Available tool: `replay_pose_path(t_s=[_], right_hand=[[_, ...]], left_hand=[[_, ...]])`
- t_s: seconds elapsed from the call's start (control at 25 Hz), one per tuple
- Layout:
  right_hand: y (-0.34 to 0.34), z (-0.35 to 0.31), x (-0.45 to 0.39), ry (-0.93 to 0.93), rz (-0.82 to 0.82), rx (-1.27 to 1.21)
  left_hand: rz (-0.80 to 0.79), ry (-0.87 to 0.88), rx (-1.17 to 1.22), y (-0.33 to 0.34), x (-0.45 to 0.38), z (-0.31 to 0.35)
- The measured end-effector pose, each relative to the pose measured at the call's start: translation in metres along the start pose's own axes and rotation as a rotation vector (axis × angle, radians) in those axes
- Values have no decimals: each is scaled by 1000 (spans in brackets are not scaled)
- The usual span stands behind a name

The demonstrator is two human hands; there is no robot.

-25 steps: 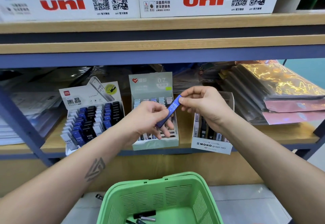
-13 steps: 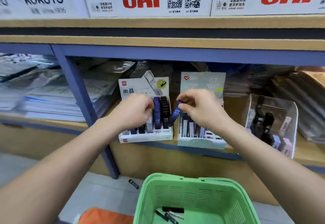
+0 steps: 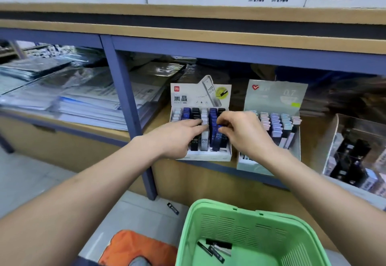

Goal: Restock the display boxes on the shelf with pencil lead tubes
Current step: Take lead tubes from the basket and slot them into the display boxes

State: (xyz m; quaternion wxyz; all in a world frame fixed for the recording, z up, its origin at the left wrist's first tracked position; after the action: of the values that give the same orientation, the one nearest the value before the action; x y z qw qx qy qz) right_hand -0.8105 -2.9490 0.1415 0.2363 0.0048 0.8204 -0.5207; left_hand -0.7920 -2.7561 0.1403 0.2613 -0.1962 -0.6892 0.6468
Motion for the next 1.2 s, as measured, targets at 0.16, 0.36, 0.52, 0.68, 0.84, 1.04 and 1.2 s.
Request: replay_pose_path(t_s=[0.16, 0.36, 0.52, 0.68, 0.84, 1.04, 1.2], right_hand=[[5, -3, -5, 3, -66, 20], [17, -3, -2, -90, -18, 215], [19, -8, 1, -99, -55, 313], [4, -11, 16, -82, 55, 171], [16, -18, 48, -71, 53, -46], [66, -8, 80, 175, -274, -65], [117, 14, 112, 331, -490, -75]], left_hand=[[0, -10, -3, 2, -2, 3], [10, -2, -3, 4, -4, 2], [16, -13, -26, 4, -5, 3], [217, 6, -53, 0, 0, 6], [426, 51, -25, 0, 20, 35], [126, -97, 61, 55, 36, 45], [-67, -114, 128, 112, 38, 51]])
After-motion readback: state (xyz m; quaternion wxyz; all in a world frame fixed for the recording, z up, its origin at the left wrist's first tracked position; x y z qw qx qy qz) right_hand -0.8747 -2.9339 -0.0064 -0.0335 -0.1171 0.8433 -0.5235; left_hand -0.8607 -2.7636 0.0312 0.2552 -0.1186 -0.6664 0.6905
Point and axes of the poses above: each hand's wrist, its own x-axis away from the middle knuckle, its own y-axis out of the palm, z = x × y, the point moved 2 cm from there along -x, towards the middle knuckle, and after that the axes turned 3 degrees about -z, right-handed, at the moved point
